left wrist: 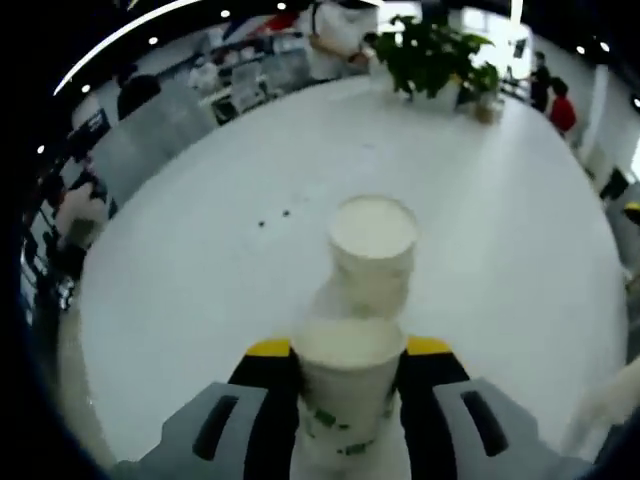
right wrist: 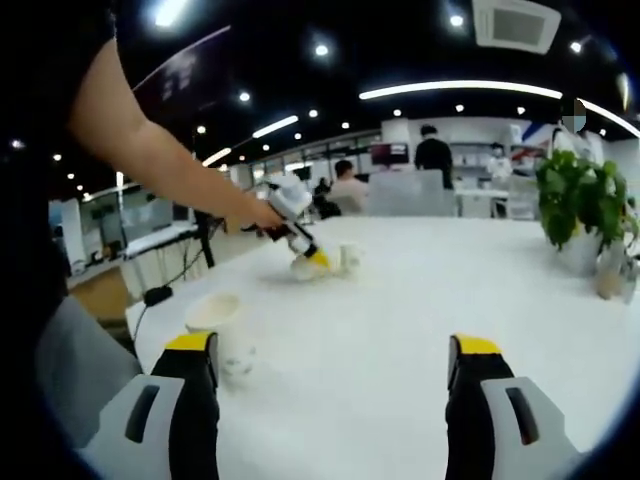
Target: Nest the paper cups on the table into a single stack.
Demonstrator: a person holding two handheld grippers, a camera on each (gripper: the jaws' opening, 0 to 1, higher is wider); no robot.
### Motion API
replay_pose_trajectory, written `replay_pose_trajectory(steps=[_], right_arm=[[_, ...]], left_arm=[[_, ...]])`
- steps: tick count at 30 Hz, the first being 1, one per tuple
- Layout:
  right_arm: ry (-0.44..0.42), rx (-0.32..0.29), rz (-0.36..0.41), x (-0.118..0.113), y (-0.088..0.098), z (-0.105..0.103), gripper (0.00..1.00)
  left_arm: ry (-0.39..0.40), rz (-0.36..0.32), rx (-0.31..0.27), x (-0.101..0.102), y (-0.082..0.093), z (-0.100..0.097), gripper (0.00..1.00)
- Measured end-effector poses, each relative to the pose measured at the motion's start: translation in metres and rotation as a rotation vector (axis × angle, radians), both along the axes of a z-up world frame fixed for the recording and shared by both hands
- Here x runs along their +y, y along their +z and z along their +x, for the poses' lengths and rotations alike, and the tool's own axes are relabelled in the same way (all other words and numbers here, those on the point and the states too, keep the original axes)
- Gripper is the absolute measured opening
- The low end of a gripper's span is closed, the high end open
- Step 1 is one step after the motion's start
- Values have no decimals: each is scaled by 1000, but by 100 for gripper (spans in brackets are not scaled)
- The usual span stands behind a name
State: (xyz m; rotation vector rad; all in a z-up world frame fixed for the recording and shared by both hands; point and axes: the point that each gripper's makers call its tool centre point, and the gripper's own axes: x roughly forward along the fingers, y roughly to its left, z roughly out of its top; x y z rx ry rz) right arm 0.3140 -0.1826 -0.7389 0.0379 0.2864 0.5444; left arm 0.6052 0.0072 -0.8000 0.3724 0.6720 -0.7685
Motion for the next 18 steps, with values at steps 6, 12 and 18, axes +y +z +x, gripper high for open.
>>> replay_pose_trajectory(steps=[6, 12, 18], right_arm=[[8, -1, -13, 1, 0, 0, 93], [23, -7, -34, 5, 0, -1, 93], [18, -12, -40, 3, 1, 1, 93]], left_arm=[[138, -179, -137, 9, 32, 6, 37], [152, -400, -277, -1, 96, 9, 37], [184, -558, -366, 2, 148, 15, 37]])
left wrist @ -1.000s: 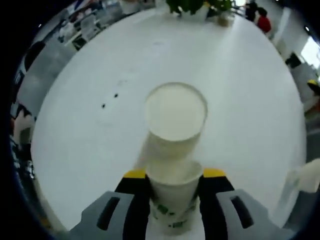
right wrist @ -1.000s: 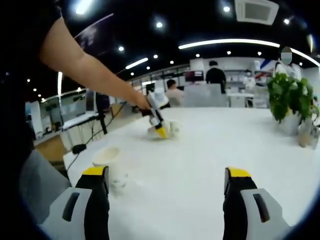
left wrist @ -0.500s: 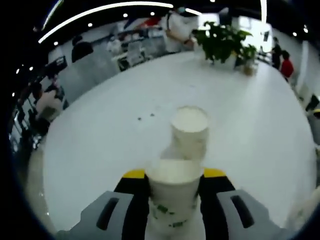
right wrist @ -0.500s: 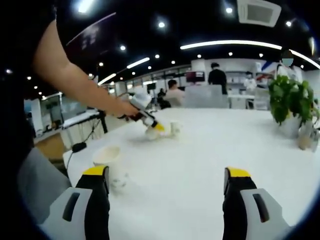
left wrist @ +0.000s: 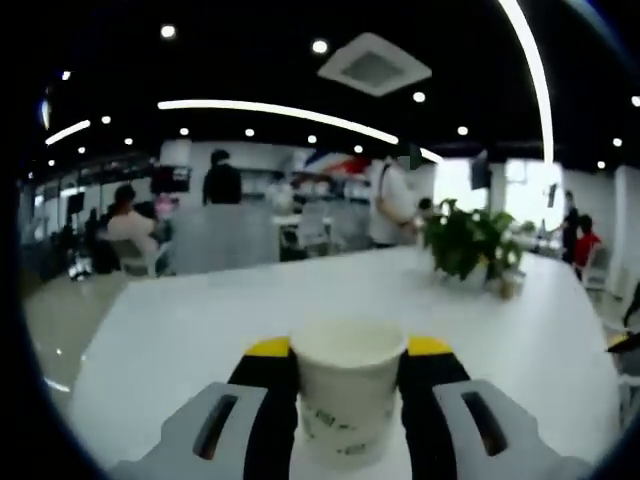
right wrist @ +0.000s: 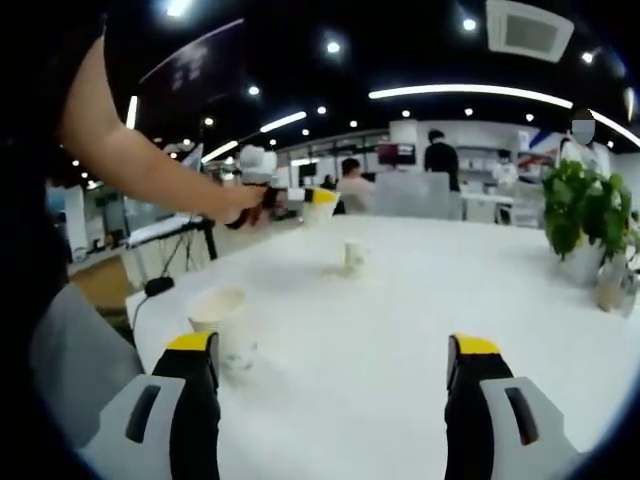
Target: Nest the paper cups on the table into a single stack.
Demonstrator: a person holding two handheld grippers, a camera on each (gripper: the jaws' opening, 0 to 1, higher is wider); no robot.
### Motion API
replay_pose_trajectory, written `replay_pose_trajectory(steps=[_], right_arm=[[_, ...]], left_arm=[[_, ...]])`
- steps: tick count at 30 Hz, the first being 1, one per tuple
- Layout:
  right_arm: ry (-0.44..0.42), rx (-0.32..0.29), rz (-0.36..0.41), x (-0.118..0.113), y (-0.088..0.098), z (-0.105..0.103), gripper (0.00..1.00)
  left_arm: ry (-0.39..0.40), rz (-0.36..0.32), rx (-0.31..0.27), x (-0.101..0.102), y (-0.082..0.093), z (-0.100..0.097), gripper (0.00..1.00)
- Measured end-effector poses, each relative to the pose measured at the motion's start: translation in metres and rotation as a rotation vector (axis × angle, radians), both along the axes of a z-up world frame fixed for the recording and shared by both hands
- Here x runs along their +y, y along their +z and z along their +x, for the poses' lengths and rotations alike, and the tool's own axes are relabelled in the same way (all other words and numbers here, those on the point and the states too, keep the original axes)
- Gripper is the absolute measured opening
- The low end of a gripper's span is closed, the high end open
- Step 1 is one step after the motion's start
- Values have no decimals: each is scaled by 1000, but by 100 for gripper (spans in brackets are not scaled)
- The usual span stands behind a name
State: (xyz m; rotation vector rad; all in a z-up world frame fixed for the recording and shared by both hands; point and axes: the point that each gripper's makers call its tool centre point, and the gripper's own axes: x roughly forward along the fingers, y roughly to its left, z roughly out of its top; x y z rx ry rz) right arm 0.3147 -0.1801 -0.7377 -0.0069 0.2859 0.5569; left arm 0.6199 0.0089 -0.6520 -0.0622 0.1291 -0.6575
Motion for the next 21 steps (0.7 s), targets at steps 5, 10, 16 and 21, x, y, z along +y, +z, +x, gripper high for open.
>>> replay_pose_trajectory(steps=[5, 10, 16, 21], right_arm=[[3, -2, -7, 0, 0, 0, 93], [3, -13, -13, 0, 2, 0, 94], [7, -18, -20, 2, 1, -1, 95], [14, -18, -27, 3, 0, -2, 96]], left_arm=[[-15, -50, -34, 2, 21, -3, 37], [-42, -36, -52, -2, 25, -10, 36], [-87, -27, -69, -10, 31, -22, 36], [-120, -45, -62, -17, 39, -37, 35]])
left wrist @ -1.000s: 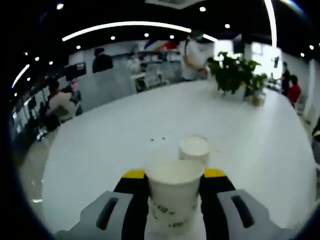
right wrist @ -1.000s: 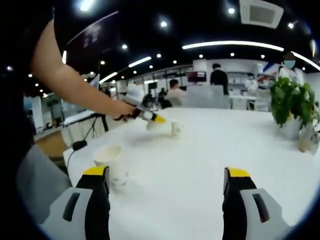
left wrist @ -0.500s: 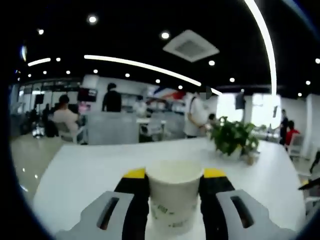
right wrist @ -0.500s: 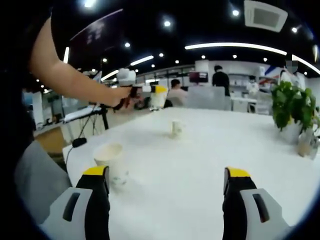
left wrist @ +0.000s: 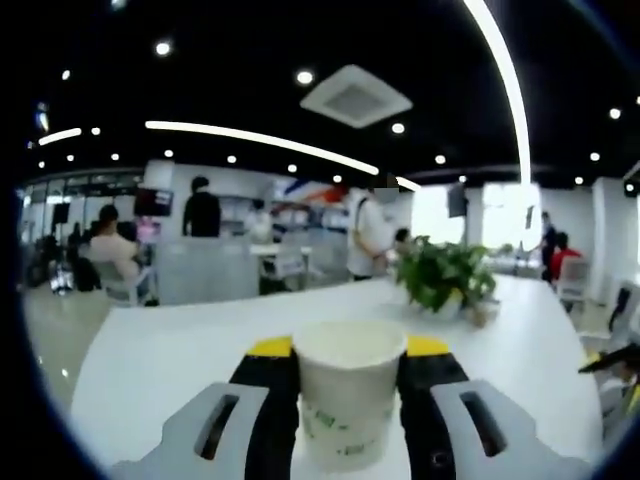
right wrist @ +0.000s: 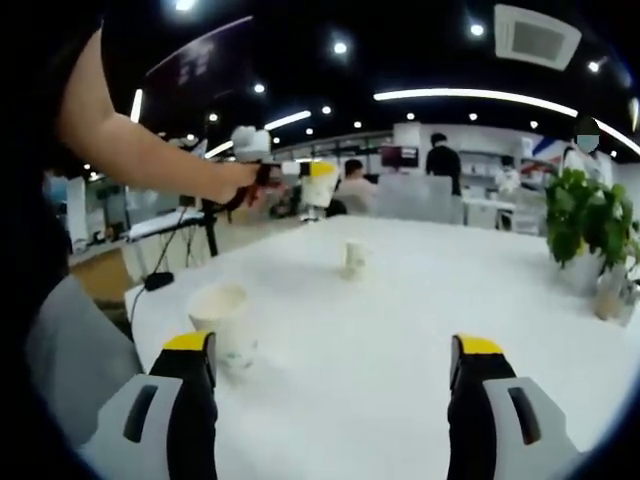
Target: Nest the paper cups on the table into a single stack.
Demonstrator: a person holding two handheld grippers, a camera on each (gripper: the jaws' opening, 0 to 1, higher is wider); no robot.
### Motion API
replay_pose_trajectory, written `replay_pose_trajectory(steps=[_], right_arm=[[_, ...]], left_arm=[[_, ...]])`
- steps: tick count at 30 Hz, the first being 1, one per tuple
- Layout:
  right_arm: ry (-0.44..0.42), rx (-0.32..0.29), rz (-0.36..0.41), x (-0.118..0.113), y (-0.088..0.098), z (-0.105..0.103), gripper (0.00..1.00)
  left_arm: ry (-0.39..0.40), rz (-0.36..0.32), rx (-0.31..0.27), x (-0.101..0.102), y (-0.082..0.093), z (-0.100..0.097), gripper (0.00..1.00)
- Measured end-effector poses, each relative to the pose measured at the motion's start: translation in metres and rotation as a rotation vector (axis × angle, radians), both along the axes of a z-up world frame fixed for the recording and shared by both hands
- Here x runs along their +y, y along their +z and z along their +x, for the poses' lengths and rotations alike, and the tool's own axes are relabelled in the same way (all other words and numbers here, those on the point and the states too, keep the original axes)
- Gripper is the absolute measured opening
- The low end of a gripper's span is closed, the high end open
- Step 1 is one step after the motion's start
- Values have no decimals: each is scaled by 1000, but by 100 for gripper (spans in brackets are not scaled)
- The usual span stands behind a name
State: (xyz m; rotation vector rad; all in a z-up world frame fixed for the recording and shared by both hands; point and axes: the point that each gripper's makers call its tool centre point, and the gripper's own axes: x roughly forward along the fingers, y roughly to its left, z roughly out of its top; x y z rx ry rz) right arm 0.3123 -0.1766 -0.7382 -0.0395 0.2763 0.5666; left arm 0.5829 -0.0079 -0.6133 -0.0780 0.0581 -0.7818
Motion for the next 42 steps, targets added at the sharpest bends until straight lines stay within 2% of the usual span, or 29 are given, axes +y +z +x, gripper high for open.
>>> replay_pose_trajectory(steps=[3, 7, 12, 15, 24, 31, 35, 42], right_arm=[[2, -1, -1, 1, 0, 0, 97], [7, 1, 4, 2, 0, 0, 98], [20, -4, -4, 5, -1, -2, 100], [26, -8, -7, 7, 0, -3, 100], [36, -19, -13, 9, 2, -1, 100], [41, -32, -19, 10, 5, -1, 100], [47, -37, -20, 12, 6, -1, 100], [57, -42, -21, 14, 7, -1, 100]], left_arm=[[-34, -45, 25, -7, 5, -12, 33], [-60, -29, -6, -14, 9, -27, 33], [-80, -21, -15, -19, 10, -44, 34], [-112, 5, -30, -27, 7, -63, 34], [-171, 8, -38, -34, 13, -97, 35], [-160, 8, -50, -33, 20, -114, 35], [-146, -16, -57, -35, 24, -128, 35], [-133, -25, -61, -37, 20, -157, 35]])
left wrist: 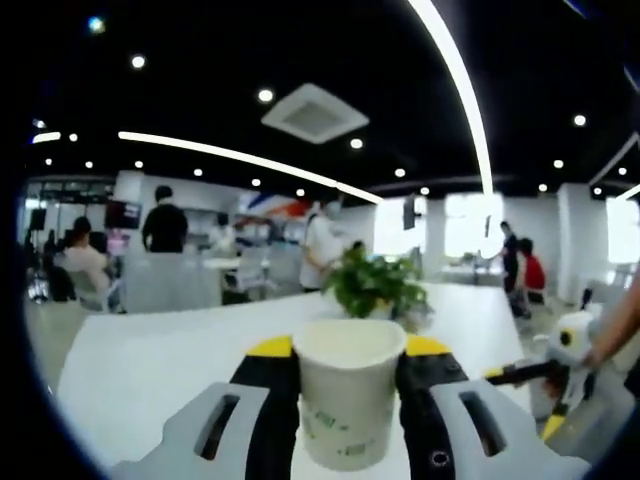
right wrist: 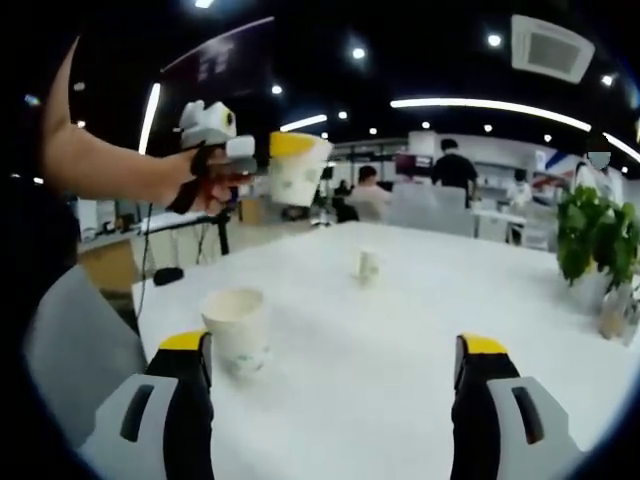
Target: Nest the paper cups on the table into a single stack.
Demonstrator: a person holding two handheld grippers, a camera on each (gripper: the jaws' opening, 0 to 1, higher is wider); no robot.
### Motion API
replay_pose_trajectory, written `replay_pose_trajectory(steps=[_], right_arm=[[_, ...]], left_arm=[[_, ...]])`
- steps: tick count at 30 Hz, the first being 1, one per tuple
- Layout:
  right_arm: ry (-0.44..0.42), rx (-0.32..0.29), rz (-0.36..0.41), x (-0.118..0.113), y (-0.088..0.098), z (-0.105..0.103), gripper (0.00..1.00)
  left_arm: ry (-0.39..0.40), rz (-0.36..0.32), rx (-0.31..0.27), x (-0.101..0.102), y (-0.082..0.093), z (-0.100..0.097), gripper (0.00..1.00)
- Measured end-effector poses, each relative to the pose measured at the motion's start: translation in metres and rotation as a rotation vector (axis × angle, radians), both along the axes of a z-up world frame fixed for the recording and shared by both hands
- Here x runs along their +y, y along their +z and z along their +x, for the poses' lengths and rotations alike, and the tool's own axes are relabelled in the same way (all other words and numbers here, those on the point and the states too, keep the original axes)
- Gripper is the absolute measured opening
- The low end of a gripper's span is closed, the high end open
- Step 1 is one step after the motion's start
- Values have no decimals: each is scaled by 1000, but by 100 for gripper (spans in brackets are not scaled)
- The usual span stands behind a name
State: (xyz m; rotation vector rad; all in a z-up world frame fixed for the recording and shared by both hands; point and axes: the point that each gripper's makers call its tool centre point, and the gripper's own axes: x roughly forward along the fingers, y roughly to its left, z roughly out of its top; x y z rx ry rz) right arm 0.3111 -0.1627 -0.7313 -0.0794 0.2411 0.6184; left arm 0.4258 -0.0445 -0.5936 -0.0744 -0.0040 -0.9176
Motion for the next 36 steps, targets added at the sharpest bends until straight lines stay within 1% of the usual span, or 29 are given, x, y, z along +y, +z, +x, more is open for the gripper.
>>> replay_pose_trajectory(steps=[4, 6, 8, 11, 17, 21, 25, 29, 36], right_arm=[[7, 4, 1, 2, -2, -1, 100], [12, 4, 0, 3, -2, -1, 100], [19, 5, -3, 4, -3, -2, 100], [25, 5, -7, 6, -3, -2, 100], [27, 5, -6, 6, -3, -3, 100], [25, 3, -5, 5, -3, -3, 99], [21, 3, -2, 4, -2, -3, 99], [20, 3, -2, 5, -2, -4, 99], [19, 1, -1, 5, -1, -5, 99]], left_arm=[[-7, 13, 8, -1, -8, -15, 35], [-15, 7, 14, -2, -11, -27, 35], [-15, 2, 17, -2, -14, -34, 35], [-19, -3, 23, -5, -17, -44, 35], [-26, 2, 6, -7, -15, -65, 35], [-17, -16, 3, -5, -13, -73, 35], [-22, -39, 15, -6, -16, -81, 36], [-21, -52, 9, -7, -18, -89, 36], [-27, -57, 7, -9, -21, -94, 36]])
